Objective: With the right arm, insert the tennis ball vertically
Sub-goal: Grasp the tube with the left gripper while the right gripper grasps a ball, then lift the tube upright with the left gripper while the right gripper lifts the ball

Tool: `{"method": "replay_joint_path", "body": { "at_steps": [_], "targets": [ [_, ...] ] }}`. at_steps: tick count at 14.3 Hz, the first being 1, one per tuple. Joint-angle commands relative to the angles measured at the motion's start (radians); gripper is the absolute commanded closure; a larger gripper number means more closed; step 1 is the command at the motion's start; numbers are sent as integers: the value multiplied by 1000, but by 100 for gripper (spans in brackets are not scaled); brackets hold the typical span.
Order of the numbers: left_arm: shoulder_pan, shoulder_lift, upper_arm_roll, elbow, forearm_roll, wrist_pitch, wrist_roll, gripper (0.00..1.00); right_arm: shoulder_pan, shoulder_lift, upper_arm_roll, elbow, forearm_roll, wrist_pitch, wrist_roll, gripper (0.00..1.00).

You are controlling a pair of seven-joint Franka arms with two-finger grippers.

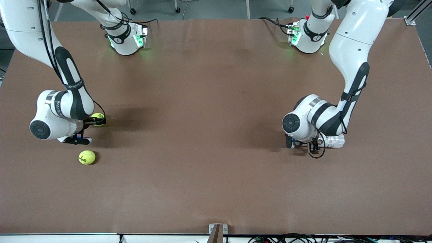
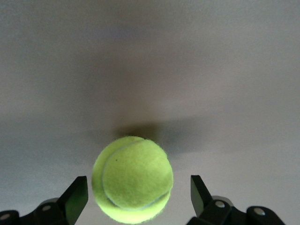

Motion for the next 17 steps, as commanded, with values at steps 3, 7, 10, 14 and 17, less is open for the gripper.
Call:
{"method": "replay_joint_path", "body": {
  "at_steps": [3,7,10,14,17],
  "targets": [
    [4,13,1,9,21,9,-12,3,-11,0,8,-6,-2,4,-4,42],
    [3,18,1,10,21,9,-12,12,-17,1,7,14,-2,-2,-1,65],
    [1,18,-1,12,21,9,-12,20,-14,-11,7,37,-2,-23,-4,72],
    [-3,15,-1,13,19,9,-12,34,-8,-63,8,180,-2,-202,-11,73],
    [-5,5,-4,13,19,9,-9,34,2,-72,39,345,-1,-345,-8,74]
  ]
}}
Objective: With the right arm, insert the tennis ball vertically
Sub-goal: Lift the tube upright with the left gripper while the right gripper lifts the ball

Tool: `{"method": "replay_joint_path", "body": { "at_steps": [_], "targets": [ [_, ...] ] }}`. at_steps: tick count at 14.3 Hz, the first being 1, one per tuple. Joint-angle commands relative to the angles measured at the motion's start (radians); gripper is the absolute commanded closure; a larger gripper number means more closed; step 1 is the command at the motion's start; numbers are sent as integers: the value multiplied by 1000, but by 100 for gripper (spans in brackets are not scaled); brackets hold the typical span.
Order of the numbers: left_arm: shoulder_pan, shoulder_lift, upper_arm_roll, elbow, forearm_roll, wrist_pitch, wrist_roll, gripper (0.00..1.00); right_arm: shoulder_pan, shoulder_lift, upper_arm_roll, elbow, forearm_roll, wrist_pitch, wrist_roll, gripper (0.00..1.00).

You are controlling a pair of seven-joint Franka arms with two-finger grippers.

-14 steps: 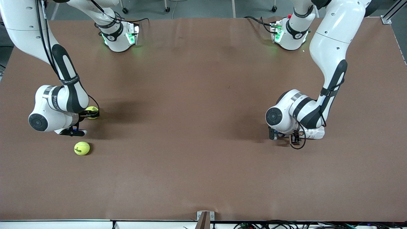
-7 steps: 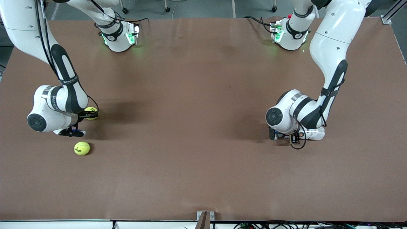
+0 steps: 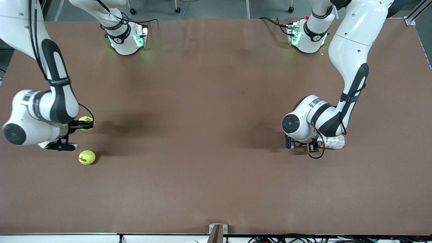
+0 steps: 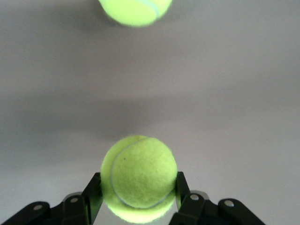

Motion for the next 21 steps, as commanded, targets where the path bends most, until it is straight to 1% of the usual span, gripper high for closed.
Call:
{"method": "replay_joint_path", "body": {
  "at_steps": [1,2,4,5,6,8,10,11,12,14,15,17,19,21],
  "targets": [
    [-6,-4,-3,11,18,8,0,34,7,-18,43,150,-1,-133,2,74],
    [-4,-14,-11,11,16,8,3,34,9,-17,54,188,3,-167,5,74],
    [-4,-39,-40,19,5,0,11,33,7,-21,69,209,47,-175,5,74],
    [0,-60,-66,19,-1,-4,20,33,4,-21,69,207,49,-176,5,74],
    [5,-85,-103,20,-33,-9,25,33,4,-20,69,207,49,-178,2,74],
    [3,-120,-146,37,-126,-12,23,33,7,-23,71,209,51,-178,-6,74],
    [8,-123,-196,86,-224,-10,22,33,18,-34,74,219,51,-176,-4,74],
    [8,-126,-219,120,-307,-10,13,33,30,-38,74,232,51,-178,-6,75],
    [7,-128,-224,158,-382,-6,11,33,45,-44,72,241,51,-176,-6,77],
    [-12,-120,-236,209,-485,38,5,33,68,-52,74,244,54,-176,-4,77],
    [-13,-114,-247,220,-533,104,5,33,77,-57,74,244,89,-176,-4,77],
    [-15,-100,-276,211,-631,270,5,33,73,-57,71,243,187,-184,-1,77],
    [-29,-68,-282,212,-656,426,0,33,78,-55,71,242,260,-184,2,77],
    [-53,-10,-293,211,-670,639,-30,33,84,-55,72,242,371,-187,5,77]
  ]
}}
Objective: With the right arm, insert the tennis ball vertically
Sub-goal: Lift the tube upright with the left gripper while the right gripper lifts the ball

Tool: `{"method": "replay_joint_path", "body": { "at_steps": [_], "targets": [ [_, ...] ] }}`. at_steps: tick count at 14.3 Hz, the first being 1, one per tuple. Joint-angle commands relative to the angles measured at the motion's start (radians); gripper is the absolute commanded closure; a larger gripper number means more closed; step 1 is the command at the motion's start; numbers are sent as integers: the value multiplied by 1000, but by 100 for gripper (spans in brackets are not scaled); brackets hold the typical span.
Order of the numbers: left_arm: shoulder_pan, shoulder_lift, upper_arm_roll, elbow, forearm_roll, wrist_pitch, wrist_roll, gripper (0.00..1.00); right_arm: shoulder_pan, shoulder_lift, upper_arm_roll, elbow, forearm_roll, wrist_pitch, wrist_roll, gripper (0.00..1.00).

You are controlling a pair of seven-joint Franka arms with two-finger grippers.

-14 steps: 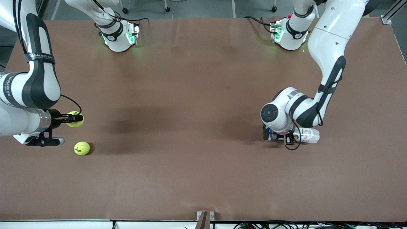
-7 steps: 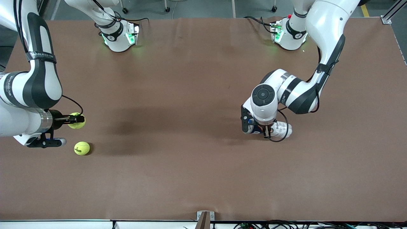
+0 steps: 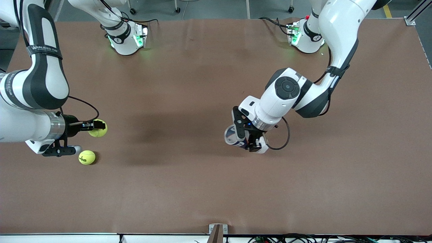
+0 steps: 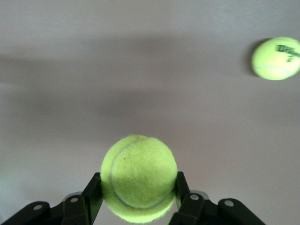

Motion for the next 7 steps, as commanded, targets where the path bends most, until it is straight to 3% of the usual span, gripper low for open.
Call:
{"method": "replay_joint_path", "body": {
  "at_steps": [1,4,7],
  "targets": [
    [-45,90,-13,18,-32,271,-72,33,18,-20,-3,-10,126,-11,8,77],
    [-110,149,-12,23,-35,518,-233,33,55,-37,0,-10,197,-14,35,77],
    [-148,173,-13,21,-36,618,-337,33,115,-54,0,-10,266,-33,37,78]
  ]
}}
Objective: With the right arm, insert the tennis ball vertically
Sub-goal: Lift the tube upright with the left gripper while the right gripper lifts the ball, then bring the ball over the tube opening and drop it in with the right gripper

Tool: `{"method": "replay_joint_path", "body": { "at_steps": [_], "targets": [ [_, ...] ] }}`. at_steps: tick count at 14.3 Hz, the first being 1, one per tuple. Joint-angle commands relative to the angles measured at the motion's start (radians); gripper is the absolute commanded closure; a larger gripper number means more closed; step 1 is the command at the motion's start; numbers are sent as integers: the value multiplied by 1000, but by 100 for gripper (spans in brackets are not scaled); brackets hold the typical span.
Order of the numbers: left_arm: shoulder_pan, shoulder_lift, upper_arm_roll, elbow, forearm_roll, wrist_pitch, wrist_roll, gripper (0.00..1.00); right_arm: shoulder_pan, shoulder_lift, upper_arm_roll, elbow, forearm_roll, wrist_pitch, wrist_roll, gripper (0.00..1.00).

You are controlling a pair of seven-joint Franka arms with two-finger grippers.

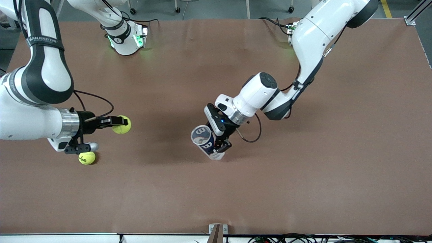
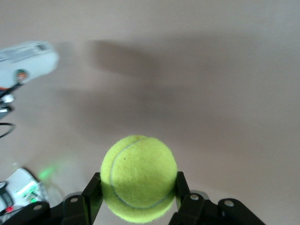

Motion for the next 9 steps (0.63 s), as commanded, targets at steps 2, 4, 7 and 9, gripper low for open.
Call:
{"method": "replay_joint_path", "body": {
  "at_steps": [2,4,7,9],
  "targets": [
    [-66,60,-1,26,-24,113,-149,32,86,-42,-5,-14,44,-13,21,78],
    [-91,83,7,26,-22,175,-208,32,129,-45,-5,-14,82,-14,48,78],
    [-94,117,7,24,-24,219,-243,32,189,-42,-8,-14,113,1,114,78],
    [-103,129,7,24,-24,238,-248,32,189,-40,-8,-14,115,-2,116,78]
  ]
}}
